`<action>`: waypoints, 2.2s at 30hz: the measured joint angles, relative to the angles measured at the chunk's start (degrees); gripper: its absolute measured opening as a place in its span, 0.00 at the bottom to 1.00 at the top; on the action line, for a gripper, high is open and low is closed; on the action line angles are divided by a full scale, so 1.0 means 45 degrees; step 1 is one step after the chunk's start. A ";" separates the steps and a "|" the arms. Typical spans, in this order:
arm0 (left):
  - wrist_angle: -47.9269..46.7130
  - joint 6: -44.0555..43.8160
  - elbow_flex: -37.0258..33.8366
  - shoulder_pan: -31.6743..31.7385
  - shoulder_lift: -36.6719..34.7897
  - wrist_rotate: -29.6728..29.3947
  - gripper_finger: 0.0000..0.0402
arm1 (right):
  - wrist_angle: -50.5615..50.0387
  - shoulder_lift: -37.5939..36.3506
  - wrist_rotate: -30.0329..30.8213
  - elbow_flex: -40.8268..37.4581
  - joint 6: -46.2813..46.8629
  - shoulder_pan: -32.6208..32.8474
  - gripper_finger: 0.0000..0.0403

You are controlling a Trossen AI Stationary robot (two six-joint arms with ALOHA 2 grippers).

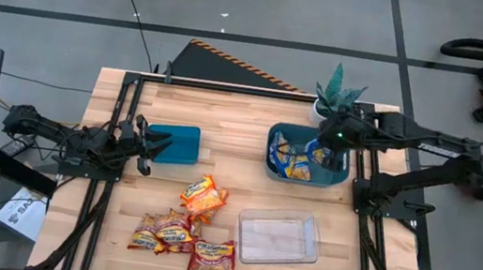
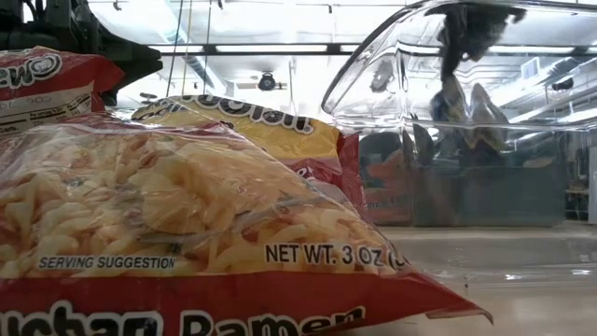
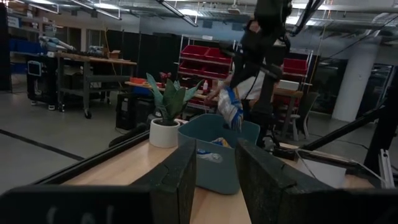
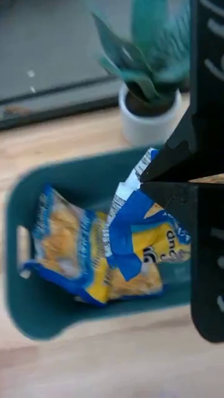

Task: Sort Maruchan noodles
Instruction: Put the blue noodle pack into the dark blue bin, then put the orange noodle pack into the blue bin

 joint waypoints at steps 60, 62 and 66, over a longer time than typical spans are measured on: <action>-0.8453 -0.6994 0.8435 -0.0112 1.0607 0.4393 0.29 | 2.1883 -0.0809 -0.2946 -0.9821 -0.4091 -0.1126 0.28; -0.9442 -0.7846 0.8952 -0.0107 1.1092 0.4925 0.29 | 2.1524 -0.0736 -0.2927 -0.9845 -0.4215 -0.0961 0.27; -1.0431 -0.9589 0.9547 -0.0164 1.1947 0.6703 0.29 | 2.1581 -0.0768 -0.2520 -0.9845 -0.4609 -0.0699 0.26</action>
